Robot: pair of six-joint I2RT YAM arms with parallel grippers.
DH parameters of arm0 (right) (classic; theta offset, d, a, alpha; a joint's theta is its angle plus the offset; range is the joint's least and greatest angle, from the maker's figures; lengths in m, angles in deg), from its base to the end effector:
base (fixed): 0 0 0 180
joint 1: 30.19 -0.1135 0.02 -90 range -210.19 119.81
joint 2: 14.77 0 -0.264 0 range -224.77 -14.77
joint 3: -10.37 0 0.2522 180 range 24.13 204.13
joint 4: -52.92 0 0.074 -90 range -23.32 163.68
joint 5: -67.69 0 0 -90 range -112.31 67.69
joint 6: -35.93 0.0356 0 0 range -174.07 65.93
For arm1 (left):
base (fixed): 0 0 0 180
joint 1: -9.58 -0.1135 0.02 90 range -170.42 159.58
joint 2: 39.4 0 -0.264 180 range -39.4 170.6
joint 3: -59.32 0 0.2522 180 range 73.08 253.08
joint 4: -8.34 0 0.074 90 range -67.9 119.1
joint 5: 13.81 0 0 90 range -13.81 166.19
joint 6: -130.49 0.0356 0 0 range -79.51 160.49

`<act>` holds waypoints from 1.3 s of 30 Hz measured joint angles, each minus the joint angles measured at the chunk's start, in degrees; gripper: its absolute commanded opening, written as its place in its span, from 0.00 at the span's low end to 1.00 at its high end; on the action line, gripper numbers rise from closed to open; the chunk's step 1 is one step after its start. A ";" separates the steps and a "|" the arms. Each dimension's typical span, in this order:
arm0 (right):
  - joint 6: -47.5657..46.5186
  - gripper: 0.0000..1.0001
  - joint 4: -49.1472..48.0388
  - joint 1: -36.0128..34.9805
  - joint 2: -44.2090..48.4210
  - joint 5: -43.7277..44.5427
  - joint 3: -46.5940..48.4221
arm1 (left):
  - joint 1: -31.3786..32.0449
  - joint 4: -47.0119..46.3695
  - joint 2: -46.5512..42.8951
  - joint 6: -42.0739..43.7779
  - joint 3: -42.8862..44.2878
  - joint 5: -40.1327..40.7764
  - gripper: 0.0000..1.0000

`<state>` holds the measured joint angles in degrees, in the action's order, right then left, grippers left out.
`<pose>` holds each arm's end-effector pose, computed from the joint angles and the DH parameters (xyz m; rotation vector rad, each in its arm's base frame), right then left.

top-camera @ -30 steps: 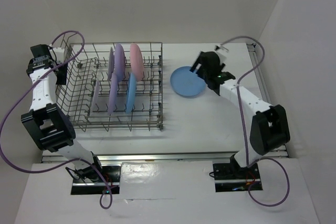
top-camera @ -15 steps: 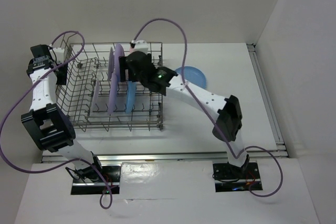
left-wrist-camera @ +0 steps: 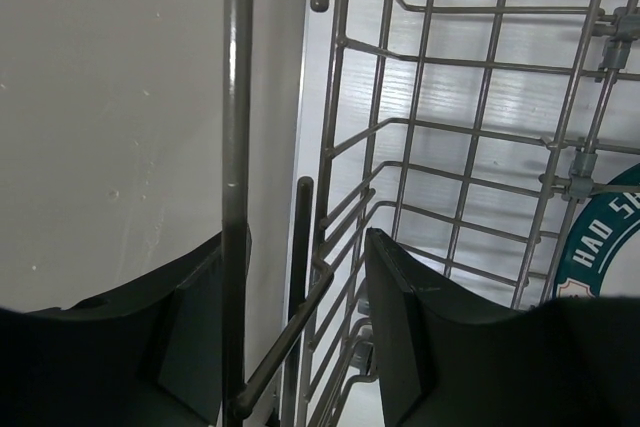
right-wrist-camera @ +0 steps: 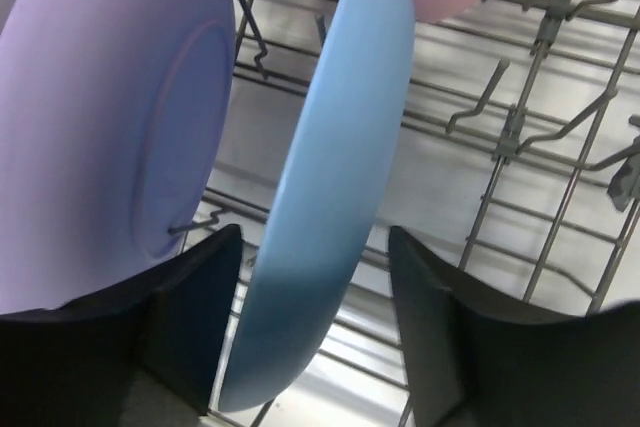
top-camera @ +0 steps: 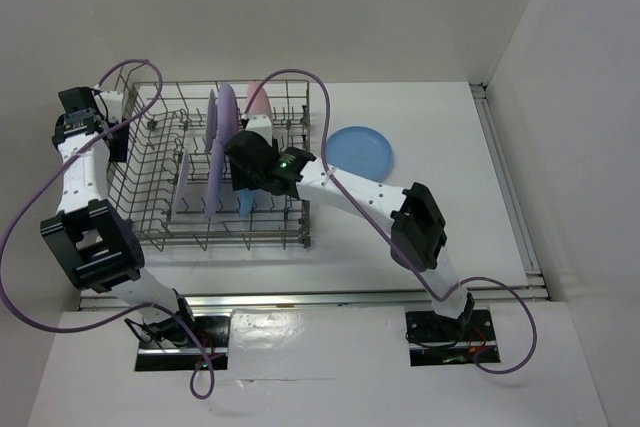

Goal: Unload the plates from the dish rack

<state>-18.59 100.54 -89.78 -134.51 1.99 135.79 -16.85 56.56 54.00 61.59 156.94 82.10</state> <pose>0.2562 0.4075 0.2965 -0.2584 2.2432 0.4126 0.3260 0.1661 0.3196 -0.1638 2.3900 0.5228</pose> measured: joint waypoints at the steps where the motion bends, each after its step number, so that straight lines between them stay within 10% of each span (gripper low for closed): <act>1: -0.15 0.70 0.63 -0.09 -0.24 -0.17 0.59 | 0.00 -0.22 -0.15 0.02 -0.24 -0.02 0.63; 13: 1.68 0.00 4.94 -1.73 -4.55 5.84 6.84 | 0.22 -1.29 -0.74 0.20 -0.90 -1.11 0.63; 30: -2.54 0.00 11.61 -2.82 9.33 17.18 5.64 | 0.33 -1.64 -0.72 1.22 -0.87 -0.90 0.63; 39: -5.55 0.00 6.05 9.94 24.22 19.04 -3.85 | 0.33 -1.60 -0.72 1.29 -0.87 -1.05 0.63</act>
<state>-24.14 106.60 -79.84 -110.29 21.02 131.94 -16.52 54.96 53.28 62.88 156.06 81.05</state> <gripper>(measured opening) 0.275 0.625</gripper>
